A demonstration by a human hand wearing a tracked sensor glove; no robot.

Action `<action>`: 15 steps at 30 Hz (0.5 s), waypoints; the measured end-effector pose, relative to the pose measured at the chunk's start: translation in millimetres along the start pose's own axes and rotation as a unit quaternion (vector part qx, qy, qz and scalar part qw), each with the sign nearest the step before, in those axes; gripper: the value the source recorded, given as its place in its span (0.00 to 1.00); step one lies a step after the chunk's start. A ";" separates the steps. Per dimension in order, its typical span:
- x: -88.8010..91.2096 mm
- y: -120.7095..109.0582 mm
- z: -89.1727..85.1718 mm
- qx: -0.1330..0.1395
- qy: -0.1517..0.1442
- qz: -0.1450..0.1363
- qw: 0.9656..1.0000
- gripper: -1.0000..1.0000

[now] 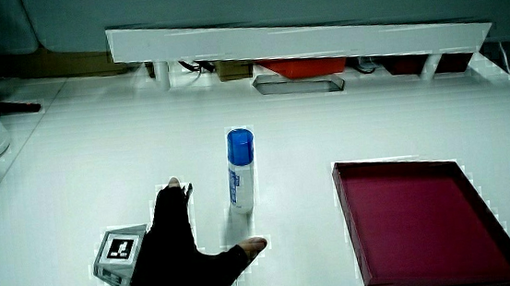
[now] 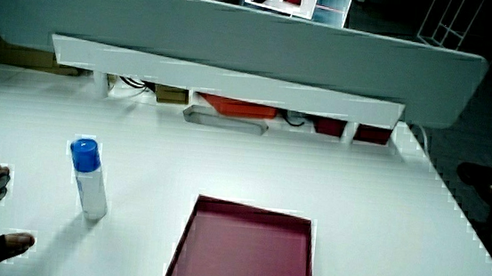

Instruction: Pick glue from desk

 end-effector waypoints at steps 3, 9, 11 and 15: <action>0.1 11.9 -2.5 -0.004 -0.007 0.015 1.000 0.50; 8.5 31.8 -12.4 -0.012 -0.051 0.020 0.998 0.50; 1.1 38.9 -14.5 -0.016 -0.020 0.027 0.999 0.50; 4.4 48.4 -22.8 -0.018 -0.036 0.016 0.999 0.50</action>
